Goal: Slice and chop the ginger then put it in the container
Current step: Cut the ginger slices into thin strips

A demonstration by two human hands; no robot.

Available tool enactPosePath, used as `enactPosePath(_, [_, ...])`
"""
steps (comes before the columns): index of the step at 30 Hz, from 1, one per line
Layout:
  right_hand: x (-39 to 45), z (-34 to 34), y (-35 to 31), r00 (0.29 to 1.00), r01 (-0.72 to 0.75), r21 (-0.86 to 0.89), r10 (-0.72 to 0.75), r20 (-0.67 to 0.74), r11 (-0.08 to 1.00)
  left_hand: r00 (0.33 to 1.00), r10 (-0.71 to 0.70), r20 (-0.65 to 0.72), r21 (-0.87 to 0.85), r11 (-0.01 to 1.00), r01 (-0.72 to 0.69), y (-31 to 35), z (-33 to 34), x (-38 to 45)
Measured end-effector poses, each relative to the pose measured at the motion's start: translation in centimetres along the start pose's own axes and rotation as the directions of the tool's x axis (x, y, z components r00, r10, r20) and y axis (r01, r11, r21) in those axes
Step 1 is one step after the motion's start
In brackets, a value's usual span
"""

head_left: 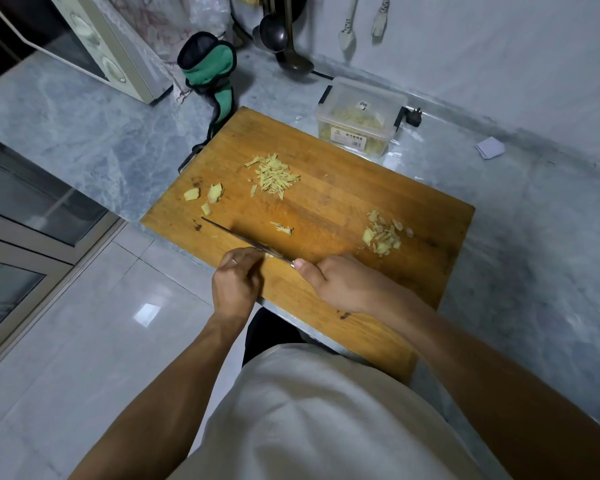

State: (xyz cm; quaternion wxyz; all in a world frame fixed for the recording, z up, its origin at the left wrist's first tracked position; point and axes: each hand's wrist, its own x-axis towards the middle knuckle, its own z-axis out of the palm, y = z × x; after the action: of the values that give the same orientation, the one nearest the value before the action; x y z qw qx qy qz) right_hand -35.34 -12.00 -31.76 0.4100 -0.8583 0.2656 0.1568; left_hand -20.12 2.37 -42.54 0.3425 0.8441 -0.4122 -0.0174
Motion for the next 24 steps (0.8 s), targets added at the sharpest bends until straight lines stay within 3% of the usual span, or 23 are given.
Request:
enactPosePath(11, [0.4,2.2,0.4,0.999,-0.004,-0.006,0.004,-0.034,1.000,0.998,-0.061,0.007,0.005,0.998,0.061,-0.1,0.1,0.2])
enactPosePath(16, [0.1,1.4,0.2,0.999,-0.001,0.000,0.001,-0.053,1.000,0.998,-0.036,-0.054,-0.019,0.999,0.035,0.2,0.0,0.0])
enactPosePath(24, [-0.3,1.1,-0.3,0.998,-0.011,0.000,0.011,-0.058,1.000,0.980,-0.167,-0.104,-0.078,0.984,0.160,-0.2,0.6,-0.1])
